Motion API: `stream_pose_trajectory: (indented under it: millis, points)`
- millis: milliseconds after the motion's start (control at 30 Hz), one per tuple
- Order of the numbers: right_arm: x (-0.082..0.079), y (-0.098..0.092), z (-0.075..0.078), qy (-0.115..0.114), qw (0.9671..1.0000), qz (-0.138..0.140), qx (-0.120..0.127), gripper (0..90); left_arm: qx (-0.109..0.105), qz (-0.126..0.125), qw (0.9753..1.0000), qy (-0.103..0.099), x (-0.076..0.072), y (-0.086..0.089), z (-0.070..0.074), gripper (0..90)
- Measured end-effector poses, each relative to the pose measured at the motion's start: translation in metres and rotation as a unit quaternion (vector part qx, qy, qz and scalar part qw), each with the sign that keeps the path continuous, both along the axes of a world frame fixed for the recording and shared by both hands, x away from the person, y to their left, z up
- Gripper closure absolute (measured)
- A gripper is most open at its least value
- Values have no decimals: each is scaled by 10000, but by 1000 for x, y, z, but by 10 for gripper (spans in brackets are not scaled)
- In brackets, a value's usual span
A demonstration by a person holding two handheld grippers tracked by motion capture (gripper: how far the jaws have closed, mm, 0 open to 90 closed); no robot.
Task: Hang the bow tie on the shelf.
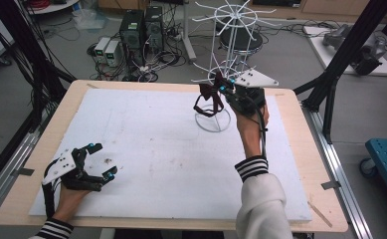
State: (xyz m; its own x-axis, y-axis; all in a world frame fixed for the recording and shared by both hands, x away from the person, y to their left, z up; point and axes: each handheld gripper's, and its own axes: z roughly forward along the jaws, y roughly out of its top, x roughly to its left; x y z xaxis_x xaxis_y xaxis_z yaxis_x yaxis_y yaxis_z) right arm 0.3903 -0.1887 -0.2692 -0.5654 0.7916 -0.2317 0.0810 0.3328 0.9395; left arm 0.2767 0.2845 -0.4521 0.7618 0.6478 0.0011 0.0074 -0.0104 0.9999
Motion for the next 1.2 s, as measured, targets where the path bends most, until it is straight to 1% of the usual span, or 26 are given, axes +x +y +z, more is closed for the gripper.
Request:
stream_pose_trajectory:
  millis: [67, 267, 433, 467, 533, 633, 733, 767, 833, 900, 933, 967, 1000, 1067, 1100, 1133, 1200]
  points:
    - [0, 0, 0, 42, 10000, -16, 52, 834, 20, -1, 10000, -8, 0, 0, 0, 17]
    - [0, 0, 0, 18, 10000, -58, -22, 807, 11, 2, 10000, -9, 0, 1, 0, 17]
    - [-4, -2, 0, 73, 9999, -121, -23, 779, 0, 0, 10000, -11, 0, 0, 0, 17]
    - [-4, -3, 0, 30, 9999, -125, -50, 773, 8, -4, 10000, -9, 0, 1, 0, 17]
    - [-5, -5, -1, 82, 9998, -170, -53, 756, -21, -2, 10000, -12, 0, 0, 0, 17]
    - [-6, -8, -1, 111, 9997, -237, -14, 741, 10, -2, 10000, -24, -1, 1, 0, 17]
    - [-8, -9, 0, 59, 9997, -253, -48, 724, 4, 6, 10000, -27, -1, 0, 0, 17]
    - [-9, -10, 0, 89, 9996, -268, -41, 718, 8, 6, 10000, -28, -1, 0, 0, 17]
    - [-9, -11, 0, 48, 9997, -239, -16, 685, 4, 10, 10000, -32, -1, 0, 0, 17]
    - [-11, -11, 1, 36, 9997, -259, 33, 625, -6, 18, 10000, -38, -1, 0, 0, 17]
    - [-12, -11, 1, 14, 9996, -256, 71, 561, -7, 15, 10000, -31, -1, 0, 0, 17]
    - [-12, -11, 2, -17, 9996, -258, 127, 486, -2, 14, 10000, -35, -1, 1, 0, 17]
    - [-13, -10, 1, -7, 9994, -283, 192, 376, -12, 15, 10000, -34, -1, 1, 0, 17]
    - [-15, -10, 1, 58, 9995, -182, 259, 228, -12, 25, 10000, -41, -1, 1, 0, 17]
    - [-16, -10, 1, 23, 9995, -144, 274, 165, -4, 20, 10000, -46, -1, 1, 0, 17]
    - [-19, -10, 1, -40, 9995, -72, 293, 115, -17, 21, 10000, -42, -1, 1, 0, 17]
    - [-24, -10, 1, -46, 9987, 178, 482, 110, -24, 26, 10000, -49, -1, 1, 0, 17]
